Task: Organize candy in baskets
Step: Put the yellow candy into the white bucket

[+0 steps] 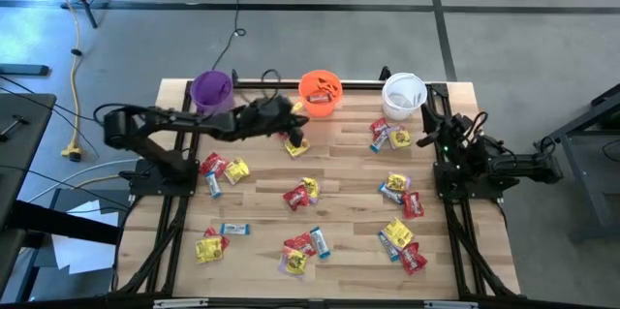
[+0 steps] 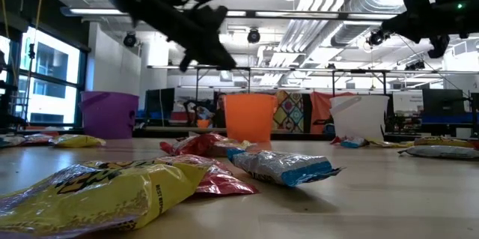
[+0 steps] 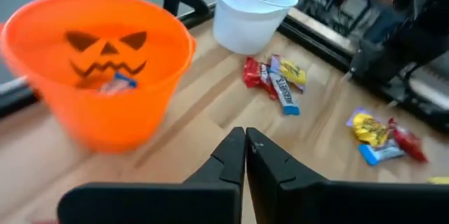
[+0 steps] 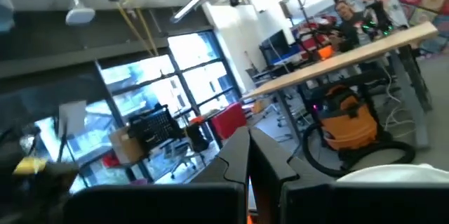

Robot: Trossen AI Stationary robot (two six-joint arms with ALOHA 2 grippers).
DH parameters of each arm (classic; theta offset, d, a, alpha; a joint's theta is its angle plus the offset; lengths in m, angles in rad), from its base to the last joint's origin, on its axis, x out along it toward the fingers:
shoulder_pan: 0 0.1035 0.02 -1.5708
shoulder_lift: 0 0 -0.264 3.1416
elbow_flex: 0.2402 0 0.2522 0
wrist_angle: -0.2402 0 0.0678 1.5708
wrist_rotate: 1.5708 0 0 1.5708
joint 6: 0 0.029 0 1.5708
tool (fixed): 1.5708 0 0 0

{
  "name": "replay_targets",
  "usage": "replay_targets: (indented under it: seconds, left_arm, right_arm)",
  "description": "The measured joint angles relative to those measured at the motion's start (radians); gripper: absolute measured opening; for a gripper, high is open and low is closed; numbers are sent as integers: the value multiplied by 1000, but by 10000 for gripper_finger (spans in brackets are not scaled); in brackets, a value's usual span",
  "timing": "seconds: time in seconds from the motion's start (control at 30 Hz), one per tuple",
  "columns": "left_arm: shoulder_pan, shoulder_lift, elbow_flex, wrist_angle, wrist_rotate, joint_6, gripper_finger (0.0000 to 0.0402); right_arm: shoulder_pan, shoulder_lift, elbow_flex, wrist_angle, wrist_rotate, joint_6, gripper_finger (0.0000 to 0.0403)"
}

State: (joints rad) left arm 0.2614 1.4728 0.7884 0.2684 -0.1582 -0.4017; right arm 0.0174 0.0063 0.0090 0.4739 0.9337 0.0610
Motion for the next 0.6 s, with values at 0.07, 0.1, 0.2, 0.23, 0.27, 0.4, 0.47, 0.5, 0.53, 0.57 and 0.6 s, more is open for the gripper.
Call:
replay_targets:
  seconds: [0.07, 0.1, 0.2, 0.23, 0.27, 0.4, 0.47, 0.5, 0.53, 0.57, 0.6]
  left_arm:
    - [-23, -54, -74, 49, -29, -43, 1]
    - [-35, -78, -108, 69, -45, -59, 1]
    - [-59, -142, -194, 75, -74, -79, 0]
    - [-64, -162, -217, 75, -82, -85, 0]
    - [-66, -184, -237, 77, -90, -86, 0]
    - [-60, -259, -304, 79, -124, -80, 0]
    - [-50, -297, -330, 77, -125, -67, 0]
    - [-42, -315, -341, 72, -126, -58, 0]
    - [-34, -334, -353, 68, -124, -48, 0]
    - [-25, -350, -365, 69, -124, -38, 0]
    - [-14, -366, -376, 71, -119, -32, 0]
  right_arm:
    - [0, -1, 0, 45, -1, 14, 0]
    - [0, -1, 0, 71, -13, 29, 0]
    - [0, -2, 0, 54, -24, 95, 0]
    - [0, -1, 0, 8, -25, 131, 0]
    - [0, -1, 0, -48, -31, 175, 0]
    - [0, 14, 17, -374, -154, 463, 0]
    - [0, 32, 49, -553, -197, 638, 0]
    - [0, 46, 70, -636, -216, 707, 1]
    - [0, 63, 90, -712, -237, 765, 1]
    - [0, 83, 113, -785, -251, 808, 1]
    - [0, 107, 136, -846, -263, 836, 2]
